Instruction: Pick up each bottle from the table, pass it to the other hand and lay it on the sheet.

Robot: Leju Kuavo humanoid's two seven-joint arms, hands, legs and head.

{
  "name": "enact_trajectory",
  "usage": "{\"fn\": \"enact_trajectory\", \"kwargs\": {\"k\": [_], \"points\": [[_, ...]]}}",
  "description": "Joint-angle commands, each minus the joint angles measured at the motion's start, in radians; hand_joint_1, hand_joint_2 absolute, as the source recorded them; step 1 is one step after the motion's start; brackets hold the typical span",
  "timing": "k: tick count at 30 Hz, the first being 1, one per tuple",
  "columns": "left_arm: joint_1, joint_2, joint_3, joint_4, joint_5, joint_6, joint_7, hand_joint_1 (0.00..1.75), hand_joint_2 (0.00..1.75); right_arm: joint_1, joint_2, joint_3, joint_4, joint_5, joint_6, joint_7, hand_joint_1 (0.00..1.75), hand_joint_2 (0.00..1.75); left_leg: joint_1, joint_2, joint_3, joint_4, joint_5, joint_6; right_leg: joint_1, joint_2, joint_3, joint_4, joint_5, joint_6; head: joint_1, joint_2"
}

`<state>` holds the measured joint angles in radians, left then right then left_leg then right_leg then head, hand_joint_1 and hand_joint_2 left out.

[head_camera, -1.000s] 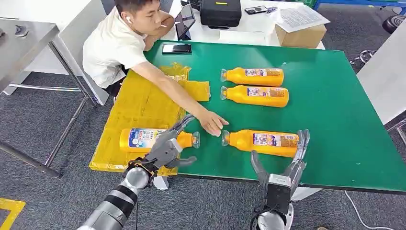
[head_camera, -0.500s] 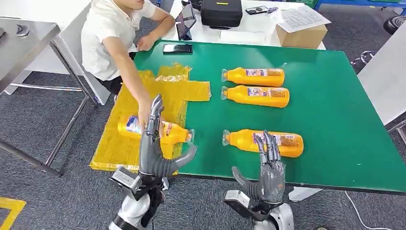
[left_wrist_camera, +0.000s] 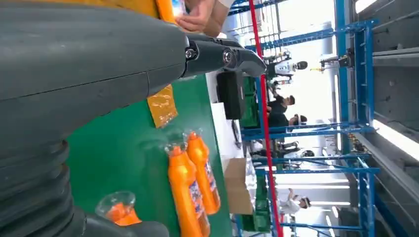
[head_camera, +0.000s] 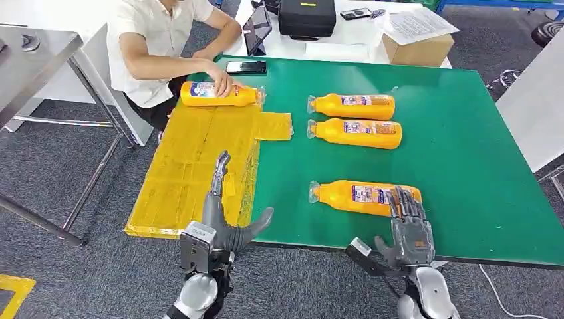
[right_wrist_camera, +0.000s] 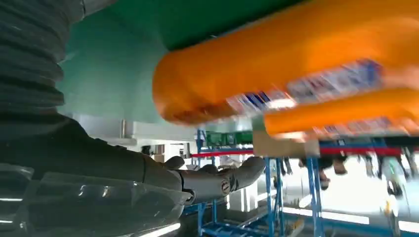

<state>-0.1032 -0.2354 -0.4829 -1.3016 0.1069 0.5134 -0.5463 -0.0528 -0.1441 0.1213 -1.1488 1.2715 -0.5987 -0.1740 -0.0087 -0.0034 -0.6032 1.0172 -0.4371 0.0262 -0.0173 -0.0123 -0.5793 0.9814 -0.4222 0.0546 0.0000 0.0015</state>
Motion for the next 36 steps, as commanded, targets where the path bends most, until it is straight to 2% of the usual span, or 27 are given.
{"fn": "enact_trajectory", "kwargs": {"k": [1,3,17,24,27,28,29,30,33,36], "points": [[-0.038,0.002,-0.042,0.085,-0.024,-0.007,0.008,0.0,1.75,-0.234,-0.115,0.11,0.357,-0.005,0.078,0.059,0.0,1.75,0.0,0.002,0.003,-0.001,0.0,-0.002,0.0,0.002,0.002,-0.001,0.0,-0.002,0.0,0.0],[-0.049,0.003,-0.055,0.097,-0.025,-0.015,0.009,0.0,1.75,-0.287,-0.113,0.131,0.423,-0.007,0.078,0.048,0.0,1.75,0.001,0.003,0.003,-0.001,0.0,-0.001,0.001,0.004,0.002,-0.001,0.001,-0.002,0.0,0.0],[-0.076,-0.001,-0.06,0.104,-0.024,-0.012,0.002,0.0,1.75,-0.401,-0.057,0.203,0.529,0.005,0.057,0.03,0.0,1.75,0.002,0.003,0.005,-0.001,0.0,-0.002,0.002,0.004,0.003,-0.001,0.001,-0.002,0.0,0.0],[-0.076,-0.001,-0.062,0.104,-0.024,-0.013,0.002,0.0,1.75,-0.405,-0.051,0.205,0.541,-0.003,0.062,0.024,0.0,1.75,0.001,0.001,0.004,-0.001,0.001,-0.001,0.001,0.002,0.003,-0.001,0.0,-0.001,0.0,0.0],[-0.079,0.0,-0.065,0.107,-0.021,-0.018,0.004,0.0,1.75,-0.425,-0.036,0.223,0.586,-0.011,0.119,0.025,0.0,1.75,0.002,0.002,0.004,-0.001,0.0,-0.001,0.001,0.003,0.003,-0.001,0.0,-0.001,0.0,0.0],[-0.08,0.0,-0.066,0.108,-0.018,-0.021,0.006,0.0,1.75,-0.438,-0.037,0.233,0.616,-0.022,0.172,0.028,0.0,1.75,0.001,0.002,0.004,-0.001,0.0,-0.001,0.001,0.003,0.003,0.0,0.0,-0.001,0.0,0.0],[-0.083,0.001,-0.07,0.109,-0.016,-0.027,0.008,0.0,1.75,-0.451,-0.044,0.238,0.638,-0.047,0.234,0.023,0.66,1.75,0.002,0.003,0.005,-0.001,0.0,-0.001,0.002,0.004,0.004,-0.001,0.0,-0.002,0.0,0.0],[-0.084,0.001,-0.07,0.11,-0.012,-0.03,0.011,0.0,1.75,-0.455,-0.05,0.241,0.648,-0.06,0.256,0.026,1.75,1.75,0.002,0.002,0.004,-0.001,0.0,-0.001,0.001,0.003,0.004,-0.001,0.0,-0.002,0.0,0.0],[-0.088,0.002,-0.072,0.112,-0.009,-0.038,0.018,0.0,1.75,-0.467,-0.067,0.245,0.691,-0.094,0.337,0.044,1.75,1.75,0.002,0.001,0.004,-0.001,0.001,-0.001,0.001,0.001,0.004,-0.001,0.0,-0.002,0.0,0.0],[-0.089,0.002,-0.076,0.118,-0.01,-0.043,0.022,0.0,1.75,-0.45,-0.079,0.234,0.716,-0.118,0.351,0.047,1.75,1.75,0.002,-0.001,0.007,-0.001,0.001,-0.001,0.002,-0.001,0.006,-0.002,0.0,-0.002,0.0,0.0]]}}
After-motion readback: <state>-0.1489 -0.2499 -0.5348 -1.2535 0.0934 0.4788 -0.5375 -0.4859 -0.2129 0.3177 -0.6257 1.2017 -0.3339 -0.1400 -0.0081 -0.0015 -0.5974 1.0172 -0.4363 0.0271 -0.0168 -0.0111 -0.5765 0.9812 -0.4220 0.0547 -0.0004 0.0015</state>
